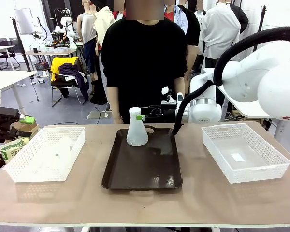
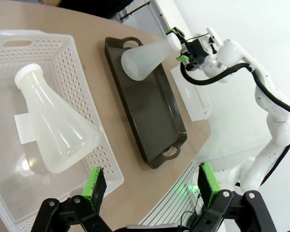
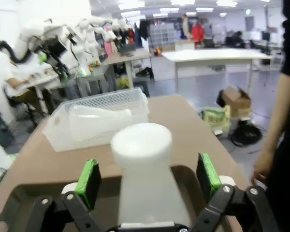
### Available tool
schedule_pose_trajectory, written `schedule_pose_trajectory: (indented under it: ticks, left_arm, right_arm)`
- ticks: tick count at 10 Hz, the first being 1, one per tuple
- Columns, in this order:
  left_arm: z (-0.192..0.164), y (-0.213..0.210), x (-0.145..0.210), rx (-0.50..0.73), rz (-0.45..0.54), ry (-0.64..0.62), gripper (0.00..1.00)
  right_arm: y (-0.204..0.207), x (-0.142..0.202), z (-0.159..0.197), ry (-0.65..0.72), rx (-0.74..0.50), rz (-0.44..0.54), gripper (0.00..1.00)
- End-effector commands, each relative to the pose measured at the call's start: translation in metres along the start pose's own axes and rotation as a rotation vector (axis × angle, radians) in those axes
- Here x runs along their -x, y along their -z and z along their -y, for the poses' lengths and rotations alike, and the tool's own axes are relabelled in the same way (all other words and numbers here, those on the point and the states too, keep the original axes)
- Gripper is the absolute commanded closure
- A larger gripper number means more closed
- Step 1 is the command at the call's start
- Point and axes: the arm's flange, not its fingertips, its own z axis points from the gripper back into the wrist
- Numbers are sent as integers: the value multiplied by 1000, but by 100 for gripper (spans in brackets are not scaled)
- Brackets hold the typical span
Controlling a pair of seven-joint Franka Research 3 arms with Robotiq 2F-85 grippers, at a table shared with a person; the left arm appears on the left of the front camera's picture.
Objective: Prepare the laboratory tools.
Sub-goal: Pick up the Big flask that the person points to.
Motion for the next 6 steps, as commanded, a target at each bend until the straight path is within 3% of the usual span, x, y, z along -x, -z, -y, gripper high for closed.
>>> schedule_pose_trajectory:
  ticks: [1,4,6]
  left_arm:
    - [0,-1,0,15,11,8,0]
    - [0,-1,0,15,11,8,0]
    - [0,-1,0,15,11,8,0]
  right_arm:
    - [-28,-21,-5,-10,74,-117,0]
    - [-68,-49,-5,-47,165,-244,0]
    - [-117,-70,-11,-73,319,-302,0]
